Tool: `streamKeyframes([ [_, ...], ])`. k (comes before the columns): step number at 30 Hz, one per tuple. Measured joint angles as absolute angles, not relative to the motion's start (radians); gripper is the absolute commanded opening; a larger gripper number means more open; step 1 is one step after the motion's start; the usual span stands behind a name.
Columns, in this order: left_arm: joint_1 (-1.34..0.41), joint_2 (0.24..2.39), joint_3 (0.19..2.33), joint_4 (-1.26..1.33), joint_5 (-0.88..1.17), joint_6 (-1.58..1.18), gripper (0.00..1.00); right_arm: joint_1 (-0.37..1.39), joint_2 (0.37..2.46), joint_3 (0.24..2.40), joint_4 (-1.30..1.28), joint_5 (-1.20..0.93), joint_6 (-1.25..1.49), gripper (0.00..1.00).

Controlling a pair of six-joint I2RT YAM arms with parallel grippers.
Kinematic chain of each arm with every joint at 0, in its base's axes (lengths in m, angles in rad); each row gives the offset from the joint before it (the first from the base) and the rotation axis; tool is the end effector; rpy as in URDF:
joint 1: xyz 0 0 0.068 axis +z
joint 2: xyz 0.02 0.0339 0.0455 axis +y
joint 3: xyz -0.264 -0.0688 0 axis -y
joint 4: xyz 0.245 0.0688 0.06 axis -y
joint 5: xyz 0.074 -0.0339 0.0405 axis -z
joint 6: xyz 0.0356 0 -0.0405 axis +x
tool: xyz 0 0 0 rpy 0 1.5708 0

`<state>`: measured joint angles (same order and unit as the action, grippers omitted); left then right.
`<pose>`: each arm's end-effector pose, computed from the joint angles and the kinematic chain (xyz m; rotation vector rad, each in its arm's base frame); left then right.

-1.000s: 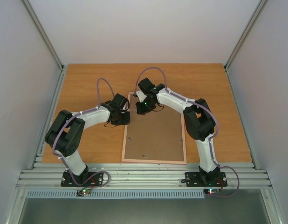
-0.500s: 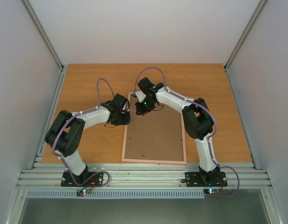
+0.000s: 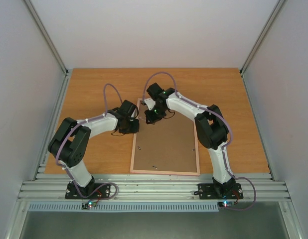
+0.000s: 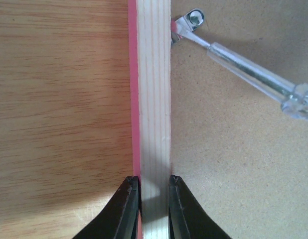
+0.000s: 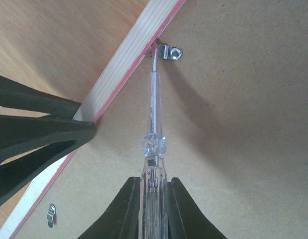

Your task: Take the photo out of the frame

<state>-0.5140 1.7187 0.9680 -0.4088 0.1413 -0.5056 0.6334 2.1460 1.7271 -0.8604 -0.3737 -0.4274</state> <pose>0.2785 -0.1630 0.1512 0.0534 2.8145 -0.4604 0.3491 0.2725 0.1876 -1.5025 2.4064 0.5761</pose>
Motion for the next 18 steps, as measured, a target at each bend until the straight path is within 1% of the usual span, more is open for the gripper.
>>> streamKeyframes([
  [18, -0.518, 1.711, 0.959, -0.406, 0.142, -0.512, 0.07, 0.656, 2.146, 1.745, -0.917, -0.314, -0.444, 0.01],
])
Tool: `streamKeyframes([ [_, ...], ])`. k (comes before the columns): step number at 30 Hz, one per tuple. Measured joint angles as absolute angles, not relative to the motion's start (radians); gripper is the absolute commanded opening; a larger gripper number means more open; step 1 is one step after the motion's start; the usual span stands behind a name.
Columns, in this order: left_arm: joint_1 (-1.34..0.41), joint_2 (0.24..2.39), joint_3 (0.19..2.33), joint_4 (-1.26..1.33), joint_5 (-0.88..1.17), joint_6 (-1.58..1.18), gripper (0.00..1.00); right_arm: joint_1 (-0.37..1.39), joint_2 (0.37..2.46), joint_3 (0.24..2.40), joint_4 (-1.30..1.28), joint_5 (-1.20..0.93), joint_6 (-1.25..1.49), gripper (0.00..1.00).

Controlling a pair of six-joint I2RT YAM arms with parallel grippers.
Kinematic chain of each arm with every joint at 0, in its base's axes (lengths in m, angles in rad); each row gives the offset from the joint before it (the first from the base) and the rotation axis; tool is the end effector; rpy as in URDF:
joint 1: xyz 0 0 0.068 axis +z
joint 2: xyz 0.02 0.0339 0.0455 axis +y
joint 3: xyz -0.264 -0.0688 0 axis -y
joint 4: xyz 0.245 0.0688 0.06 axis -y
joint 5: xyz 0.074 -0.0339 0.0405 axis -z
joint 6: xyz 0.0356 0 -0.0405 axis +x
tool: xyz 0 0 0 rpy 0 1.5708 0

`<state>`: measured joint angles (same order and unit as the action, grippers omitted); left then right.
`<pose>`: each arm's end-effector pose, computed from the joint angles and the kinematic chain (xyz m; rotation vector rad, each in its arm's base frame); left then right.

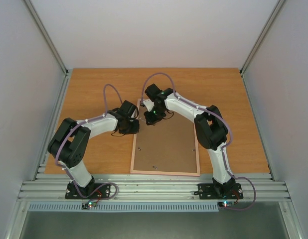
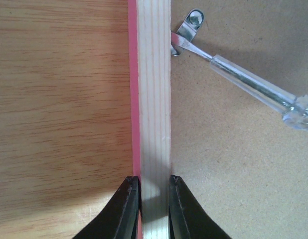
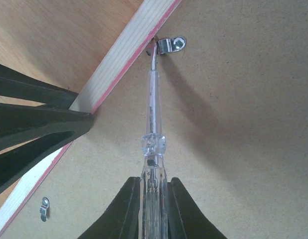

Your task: Take the photo out of the frame

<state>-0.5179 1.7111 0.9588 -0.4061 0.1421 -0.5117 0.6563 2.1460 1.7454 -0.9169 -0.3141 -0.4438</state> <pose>0.2760 -0.1631 0.1512 0.0506 2.8150 -0.4643 0.3416 0.2770 0.1903 -1.5569 2.4278 0.4930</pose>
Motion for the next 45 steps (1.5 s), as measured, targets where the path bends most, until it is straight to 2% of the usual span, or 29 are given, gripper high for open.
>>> streamKeyframes([
  [15, -0.519, 1.706, 0.951, -0.398, 0.142, -0.513, 0.07, 0.661, 2.081, 1.683, -0.954, -0.265, -0.446, 0.01],
  [25, -0.519, 1.696, 0.938, -0.39, 0.144, -0.517, 0.14, 0.66, 1.972, 1.576, -0.938, -0.27, -0.43, 0.01],
  [33, -0.52, 1.681, 0.935, -0.429, 0.145, -0.52, 0.26, 0.641, 1.758, 1.368, -0.804, -0.239, -0.384, 0.01],
  [45, -0.523, 1.692, 1.026, -0.484, 0.124, -0.485, 0.28, 0.628, 1.546, 1.076, -0.64, -0.166, -0.313, 0.01],
])
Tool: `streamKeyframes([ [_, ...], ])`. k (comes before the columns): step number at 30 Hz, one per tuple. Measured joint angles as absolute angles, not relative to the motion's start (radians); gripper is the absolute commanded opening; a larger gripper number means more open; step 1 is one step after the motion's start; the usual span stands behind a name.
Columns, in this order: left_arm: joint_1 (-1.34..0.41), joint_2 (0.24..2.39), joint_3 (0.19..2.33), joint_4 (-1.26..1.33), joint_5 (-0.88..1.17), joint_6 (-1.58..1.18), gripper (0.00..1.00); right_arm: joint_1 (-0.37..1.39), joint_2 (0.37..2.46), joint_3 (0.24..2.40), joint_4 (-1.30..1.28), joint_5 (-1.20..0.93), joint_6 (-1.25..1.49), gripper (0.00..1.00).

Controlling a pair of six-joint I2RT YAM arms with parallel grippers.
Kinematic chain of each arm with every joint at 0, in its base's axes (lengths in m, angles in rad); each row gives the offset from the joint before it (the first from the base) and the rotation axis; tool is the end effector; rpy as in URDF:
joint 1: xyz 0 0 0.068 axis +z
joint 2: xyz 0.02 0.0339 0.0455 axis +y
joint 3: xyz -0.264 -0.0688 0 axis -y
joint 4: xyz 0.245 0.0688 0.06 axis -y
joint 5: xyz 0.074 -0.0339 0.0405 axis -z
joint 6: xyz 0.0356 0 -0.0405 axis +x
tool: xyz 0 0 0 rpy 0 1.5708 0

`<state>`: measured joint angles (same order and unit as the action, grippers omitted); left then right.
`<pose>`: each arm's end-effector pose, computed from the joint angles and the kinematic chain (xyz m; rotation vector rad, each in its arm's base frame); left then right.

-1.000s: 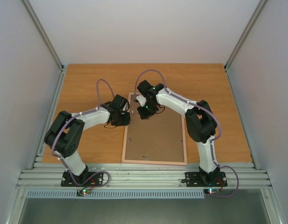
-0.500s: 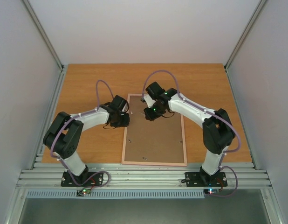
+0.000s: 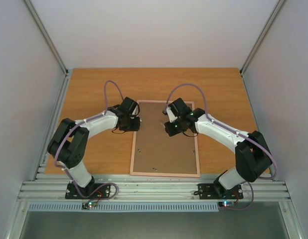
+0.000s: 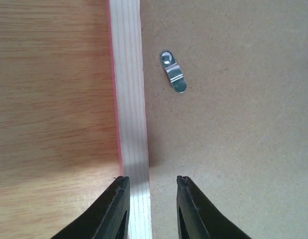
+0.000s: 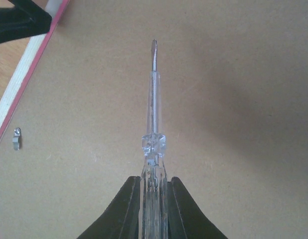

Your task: Take the photo out of the frame

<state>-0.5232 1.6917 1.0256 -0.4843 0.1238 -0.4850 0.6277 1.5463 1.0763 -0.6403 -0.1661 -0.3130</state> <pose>0.2803 -0.1668 0.1715 0.0905 2.7982 -0.4404 0.2455 0.1854 0.2222 -1.2682 2.3784 0.3205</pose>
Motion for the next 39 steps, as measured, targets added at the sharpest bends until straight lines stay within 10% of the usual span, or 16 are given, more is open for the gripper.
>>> streamKeyframes([
  [29, -0.523, 1.782, 1.07, -0.509, 0.07, -0.462, 0.26, 0.628, 1.435, 0.994, -0.618, -0.154, -0.286, 0.01],
  [39, -0.513, 1.793, 1.083, -0.513, 0.079, -0.465, 0.12, 0.628, 1.43, 0.982, -0.632, -0.154, -0.286, 0.01],
])
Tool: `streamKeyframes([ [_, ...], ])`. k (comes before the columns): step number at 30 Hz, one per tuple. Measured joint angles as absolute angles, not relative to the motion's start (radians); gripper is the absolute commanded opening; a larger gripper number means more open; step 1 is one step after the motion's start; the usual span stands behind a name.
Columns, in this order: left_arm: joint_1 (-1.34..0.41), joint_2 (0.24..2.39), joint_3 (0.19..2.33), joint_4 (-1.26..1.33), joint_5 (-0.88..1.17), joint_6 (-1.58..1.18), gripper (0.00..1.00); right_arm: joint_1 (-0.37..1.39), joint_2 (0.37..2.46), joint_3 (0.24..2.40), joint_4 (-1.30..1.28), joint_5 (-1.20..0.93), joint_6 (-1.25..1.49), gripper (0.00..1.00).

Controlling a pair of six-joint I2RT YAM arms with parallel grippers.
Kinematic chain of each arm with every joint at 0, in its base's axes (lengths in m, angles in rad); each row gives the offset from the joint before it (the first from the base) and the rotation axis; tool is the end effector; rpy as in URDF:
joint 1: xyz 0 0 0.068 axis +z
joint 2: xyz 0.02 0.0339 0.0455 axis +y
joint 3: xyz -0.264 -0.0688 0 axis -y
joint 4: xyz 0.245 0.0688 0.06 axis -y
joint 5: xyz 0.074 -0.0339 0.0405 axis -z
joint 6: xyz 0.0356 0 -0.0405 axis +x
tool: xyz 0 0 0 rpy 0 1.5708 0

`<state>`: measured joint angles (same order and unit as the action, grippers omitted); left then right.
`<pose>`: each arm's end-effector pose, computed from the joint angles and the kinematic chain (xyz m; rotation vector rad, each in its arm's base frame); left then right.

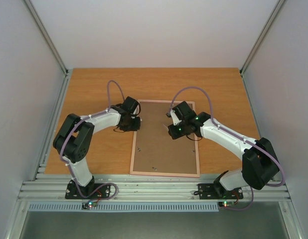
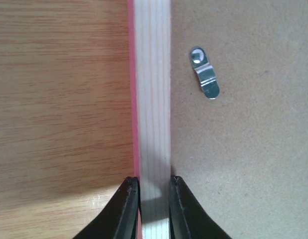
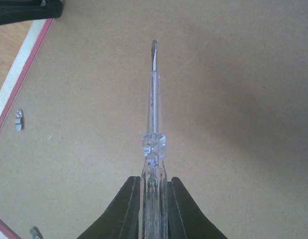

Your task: Take the photo out of the frame

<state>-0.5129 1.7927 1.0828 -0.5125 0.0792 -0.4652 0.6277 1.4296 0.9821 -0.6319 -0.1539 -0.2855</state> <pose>0.2952 -0.1695 0.1539 0.0879 2.8506 -0.3355 0.2244 0.1696 0.2267 -1.2217 2.3701 0.3164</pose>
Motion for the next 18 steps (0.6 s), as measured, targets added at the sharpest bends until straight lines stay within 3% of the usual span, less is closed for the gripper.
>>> streamKeyframes([
  [9, -0.383, 1.703, 0.942, -0.401, 0.169, -0.523, 0.01, 0.628, 1.426, 0.982, -0.637, -0.153, -0.286, 0.01],
  [18, -0.302, 1.509, 0.749, -0.4, 0.07, -0.668, 0.01, 0.628, 1.418, 0.982, -0.636, -0.154, -0.286, 0.01],
])
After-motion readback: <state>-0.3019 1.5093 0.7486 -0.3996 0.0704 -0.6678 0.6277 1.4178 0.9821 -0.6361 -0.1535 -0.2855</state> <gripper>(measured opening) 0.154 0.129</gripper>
